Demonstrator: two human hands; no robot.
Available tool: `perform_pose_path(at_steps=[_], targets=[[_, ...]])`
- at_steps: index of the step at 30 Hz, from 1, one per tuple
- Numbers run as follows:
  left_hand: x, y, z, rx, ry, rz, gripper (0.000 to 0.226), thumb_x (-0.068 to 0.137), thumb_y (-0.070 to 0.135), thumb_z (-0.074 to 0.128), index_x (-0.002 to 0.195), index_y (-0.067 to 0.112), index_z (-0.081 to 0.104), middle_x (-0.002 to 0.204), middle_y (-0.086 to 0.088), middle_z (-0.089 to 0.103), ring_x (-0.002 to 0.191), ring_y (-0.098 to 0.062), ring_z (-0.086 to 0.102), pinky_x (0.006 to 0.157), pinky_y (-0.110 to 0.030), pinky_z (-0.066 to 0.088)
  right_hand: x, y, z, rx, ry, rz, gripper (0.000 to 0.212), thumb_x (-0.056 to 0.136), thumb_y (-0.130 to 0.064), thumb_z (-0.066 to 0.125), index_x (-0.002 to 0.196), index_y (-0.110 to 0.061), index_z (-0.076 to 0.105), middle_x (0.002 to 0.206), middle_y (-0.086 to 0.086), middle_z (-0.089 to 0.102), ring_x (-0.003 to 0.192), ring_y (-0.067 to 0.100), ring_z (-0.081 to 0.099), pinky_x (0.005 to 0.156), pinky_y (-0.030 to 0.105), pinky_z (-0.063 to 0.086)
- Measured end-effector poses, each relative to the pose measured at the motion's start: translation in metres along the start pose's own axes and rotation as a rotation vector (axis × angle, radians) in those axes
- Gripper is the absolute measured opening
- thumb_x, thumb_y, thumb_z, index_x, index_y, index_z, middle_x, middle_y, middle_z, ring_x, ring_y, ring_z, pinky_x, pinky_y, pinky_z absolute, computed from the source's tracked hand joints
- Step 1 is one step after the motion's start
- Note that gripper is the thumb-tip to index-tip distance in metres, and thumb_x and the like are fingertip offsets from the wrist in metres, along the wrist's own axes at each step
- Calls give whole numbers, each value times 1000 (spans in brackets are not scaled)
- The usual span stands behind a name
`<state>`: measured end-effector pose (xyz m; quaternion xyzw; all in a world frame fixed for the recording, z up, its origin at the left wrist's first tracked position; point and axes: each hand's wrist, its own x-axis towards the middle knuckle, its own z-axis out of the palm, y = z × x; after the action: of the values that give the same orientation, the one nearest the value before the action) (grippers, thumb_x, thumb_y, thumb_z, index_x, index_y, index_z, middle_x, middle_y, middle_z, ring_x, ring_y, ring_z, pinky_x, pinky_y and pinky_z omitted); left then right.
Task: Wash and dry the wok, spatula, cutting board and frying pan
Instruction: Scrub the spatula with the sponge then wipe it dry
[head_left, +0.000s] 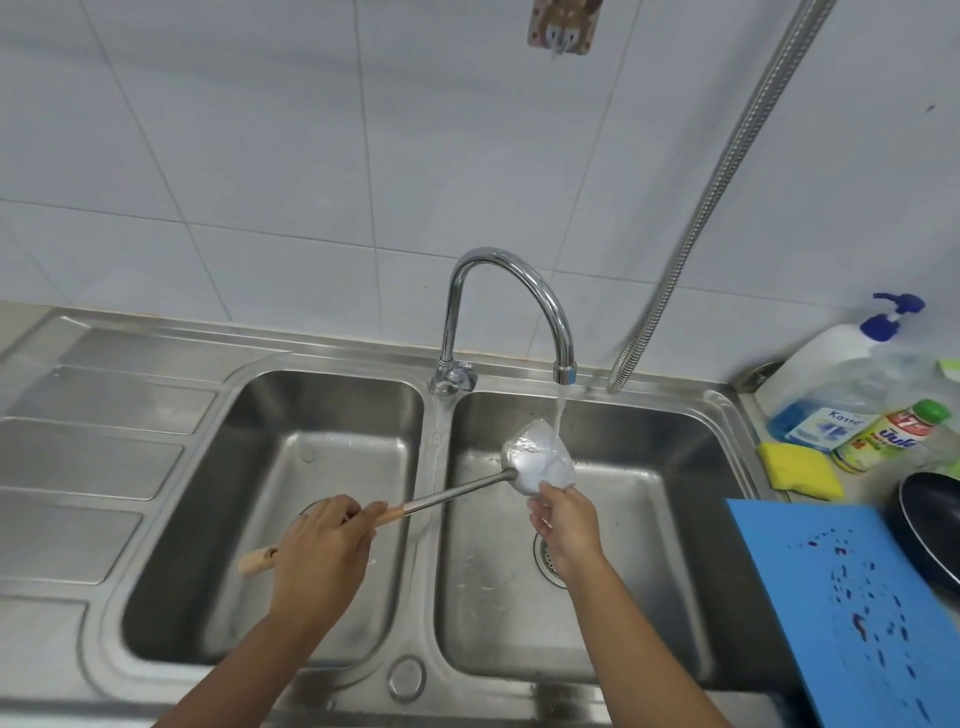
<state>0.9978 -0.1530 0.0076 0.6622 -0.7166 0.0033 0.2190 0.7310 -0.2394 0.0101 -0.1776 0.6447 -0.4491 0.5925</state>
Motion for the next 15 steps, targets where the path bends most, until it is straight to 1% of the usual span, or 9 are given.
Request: perform_pose_path(at_steps=[2, 4, 7, 9, 12, 13, 15], targets=[[3, 1, 2, -21, -12, 9, 42, 63, 1, 86, 100, 18, 77, 73, 5, 57, 59, -19, 52, 56, -27, 30, 2, 1, -1, 55, 22, 2, 7, 95, -8, 56, 90, -10, 61, 84, 8, 63, 74, 15, 59, 70, 24, 50], [7, 1, 3, -60, -23, 0, 41, 65, 2, 84, 101, 19, 76, 74, 7, 56, 60, -18, 52, 54, -28, 34, 3, -1, -4, 122, 13, 8, 4, 95, -6, 57, 93, -6, 61, 83, 8, 64, 71, 14, 59, 68, 23, 50], [13, 0, 1, -131, -63, -36, 38, 69, 7, 83, 103, 22, 76, 73, 10, 57, 62, -17, 54, 55, -28, 41, 4, -7, -9, 96, -21, 2, 6, 94, -9, 60, 96, -5, 62, 75, 7, 62, 69, 15, 58, 66, 24, 49], [12, -4, -1, -175, -102, -46, 32, 75, 14, 79, 105, 24, 75, 72, 12, 59, 65, -16, 57, 57, -28, 45, 3, -10, -11, 49, -42, 12, 10, 92, -17, 64, 93, -7, 63, 81, 7, 65, 76, 17, 61, 71, 25, 50], [10, -4, -4, -207, -198, -51, 22, 87, 32, 63, 107, 37, 69, 75, 16, 60, 70, -8, 58, 61, -27, 48, 0, -11, -9, 45, -61, 35, 20, 90, -28, 67, 99, -10, 65, 100, 7, 67, 94, 21, 62, 79, 27, 52], [10, 0, -5, -219, -237, -46, 21, 89, 36, 58, 108, 39, 68, 76, 18, 59, 71, -4, 56, 61, -25, 47, -2, -11, -7, 74, -59, 46, 23, 90, -30, 68, 101, -10, 66, 102, 7, 66, 96, 22, 62, 80, 28, 53], [17, 12, -5, -257, -315, -40, 21, 94, 40, 52, 110, 41, 66, 81, 18, 63, 72, -2, 55, 63, -24, 47, -4, -9, -5, 151, -50, 69, 30, 88, -33, 69, 103, -8, 65, 103, 9, 63, 97, 25, 62, 78, 30, 54]])
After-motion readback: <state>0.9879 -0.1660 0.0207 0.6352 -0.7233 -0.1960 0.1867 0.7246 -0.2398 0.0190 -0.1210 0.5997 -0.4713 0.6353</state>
